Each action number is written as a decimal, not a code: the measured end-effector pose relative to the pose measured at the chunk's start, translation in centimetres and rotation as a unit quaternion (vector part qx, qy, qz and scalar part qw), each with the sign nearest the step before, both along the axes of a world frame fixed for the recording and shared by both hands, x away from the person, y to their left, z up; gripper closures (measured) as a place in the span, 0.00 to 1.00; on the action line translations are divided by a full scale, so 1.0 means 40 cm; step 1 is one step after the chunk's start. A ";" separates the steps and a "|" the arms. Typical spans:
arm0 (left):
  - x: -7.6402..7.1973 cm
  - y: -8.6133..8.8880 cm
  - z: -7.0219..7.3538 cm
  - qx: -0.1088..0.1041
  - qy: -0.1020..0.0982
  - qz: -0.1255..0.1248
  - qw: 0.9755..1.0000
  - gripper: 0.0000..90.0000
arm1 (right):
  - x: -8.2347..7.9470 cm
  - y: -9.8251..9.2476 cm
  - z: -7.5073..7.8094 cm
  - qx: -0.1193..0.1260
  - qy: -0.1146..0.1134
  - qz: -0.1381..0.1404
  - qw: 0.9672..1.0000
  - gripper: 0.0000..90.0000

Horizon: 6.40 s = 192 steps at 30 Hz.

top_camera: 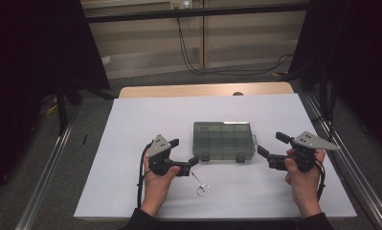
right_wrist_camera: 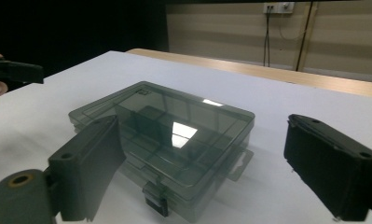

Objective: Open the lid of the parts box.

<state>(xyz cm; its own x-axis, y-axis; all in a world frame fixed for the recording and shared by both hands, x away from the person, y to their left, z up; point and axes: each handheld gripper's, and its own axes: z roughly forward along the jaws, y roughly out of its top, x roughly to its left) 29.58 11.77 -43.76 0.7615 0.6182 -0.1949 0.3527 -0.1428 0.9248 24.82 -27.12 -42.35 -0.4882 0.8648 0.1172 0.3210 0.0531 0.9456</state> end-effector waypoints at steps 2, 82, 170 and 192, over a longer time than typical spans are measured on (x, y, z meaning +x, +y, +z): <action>-0.001 -0.004 -0.001 0.007 0.005 0.003 1.000 0.14 | 0.006 0.004 -0.007 -0.005 0.017 0.009 1.000 0.30; 0.089 -0.059 0.001 0.018 0.038 0.029 0.999 1.00 | 0.084 0.059 -0.010 -0.060 0.072 0.009 0.996 1.00; 0.269 -0.128 0.044 0.064 0.017 0.128 0.990 0.87 | 0.269 0.092 0.094 -0.067 0.050 -0.014 0.996 0.99; 0.287 -0.121 0.046 0.048 0.032 0.124 0.991 0.90 | 0.236 -0.002 0.052 0.030 0.011 -0.068 0.997 0.00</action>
<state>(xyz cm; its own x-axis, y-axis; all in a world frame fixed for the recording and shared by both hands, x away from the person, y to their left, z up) 41.07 6.93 -41.90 0.5713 0.8031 -0.1693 0.4447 -0.1295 0.8863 34.25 -27.20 -40.28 -0.3629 0.9141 0.1806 0.3423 -0.0495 0.9383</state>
